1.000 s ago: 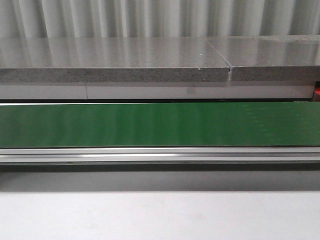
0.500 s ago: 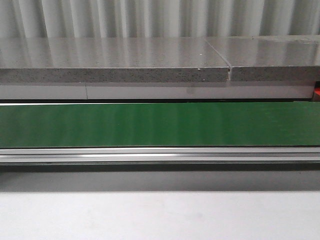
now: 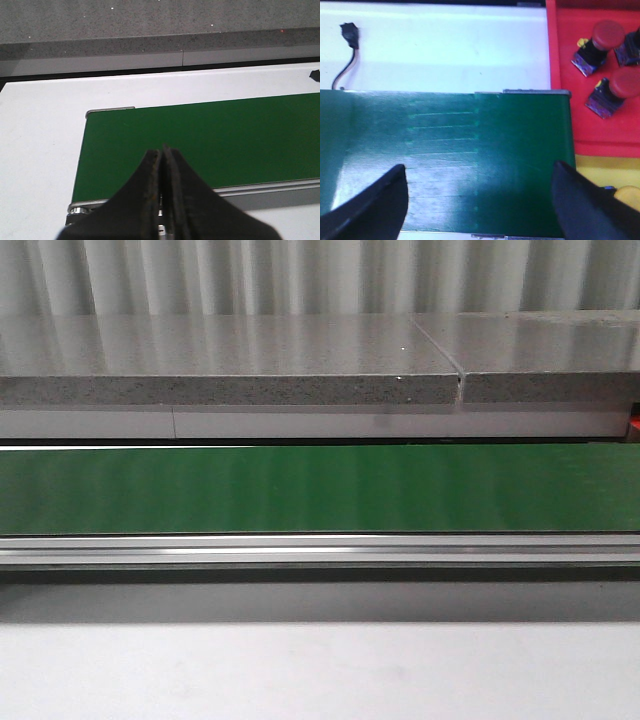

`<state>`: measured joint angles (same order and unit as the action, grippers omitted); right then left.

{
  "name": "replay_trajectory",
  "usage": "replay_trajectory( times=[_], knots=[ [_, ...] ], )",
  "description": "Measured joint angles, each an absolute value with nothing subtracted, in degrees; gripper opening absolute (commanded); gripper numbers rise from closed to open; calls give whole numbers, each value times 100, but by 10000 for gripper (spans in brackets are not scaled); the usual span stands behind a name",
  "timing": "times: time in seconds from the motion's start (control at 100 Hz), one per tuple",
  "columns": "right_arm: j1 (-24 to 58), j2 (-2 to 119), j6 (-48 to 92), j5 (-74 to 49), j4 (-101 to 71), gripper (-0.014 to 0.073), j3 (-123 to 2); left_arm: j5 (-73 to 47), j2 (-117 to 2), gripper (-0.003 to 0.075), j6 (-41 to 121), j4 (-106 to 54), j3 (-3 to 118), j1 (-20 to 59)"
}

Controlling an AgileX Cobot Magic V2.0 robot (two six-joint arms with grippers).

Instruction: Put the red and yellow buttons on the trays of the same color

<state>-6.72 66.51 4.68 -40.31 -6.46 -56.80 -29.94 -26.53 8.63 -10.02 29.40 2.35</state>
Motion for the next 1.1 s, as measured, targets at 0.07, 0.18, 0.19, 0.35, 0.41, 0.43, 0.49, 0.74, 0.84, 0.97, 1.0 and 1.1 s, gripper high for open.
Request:
replay_trajectory(
  times=[0.07, 0.18, 0.19, 0.35, 0.41, 0.43, 0.49, 0.74, 0.84, 0.97, 1.0, 1.1],
  knots=[
    [-618, 6419, 480, -3955, -646, 580, -5587, -2994, -2653, -20, 863, -1002, 2940, 235],
    [-617, 5961, 490, -3821, -646, 580, -5315, -2994, -2653, -20, 863, -1002, 2940, 235],
    [-617, 5929, 488, -3804, -646, 580, -5293, -2994, -2653, -20, 863, -1002, 2940, 235],
    [-543, 5176, 513, -3655, -646, 579, -4796, -2994, -2653, -20, 863, -1002, 2940, 235],
    [-528, 4898, 552, -3616, -646, 557, -4603, -2994, -2653, -20, 863, -1002, 2940, 235],
    [-518, 4807, 563, -3615, -646, 541, -4542, -2994, -2653, -20, 863, -1002, 2940, 235],
    [-506, 4570, 590, -3574, -646, 464, -4378, -2994, -2653, -20, 863, -1002, 2940, 235],
    [-506, 3731, 637, -3466, -646, -29, -3865, -2994, -2653, -20, 863, -1002, 2940, 235],
    [-506, 3614, 637, -3458, -646, -68, -3802, -2994, -2653, -20, 863, -1002, 2940, 235],
    [-506, 3601, 637, -3458, -646, -69, -3788, -2994, -2653, -20, 863, -1002, 2940, 235],
    [-506, 3601, 637, -3458, -646, -69, -3788, -2994, -2653, -20, 863, -1002, 2940, 235],
    [-506, 3601, 637, -3458, -646, -69, -3788, -2994, -2653, -20, 863, -1002, 2940, 235]
  ],
)
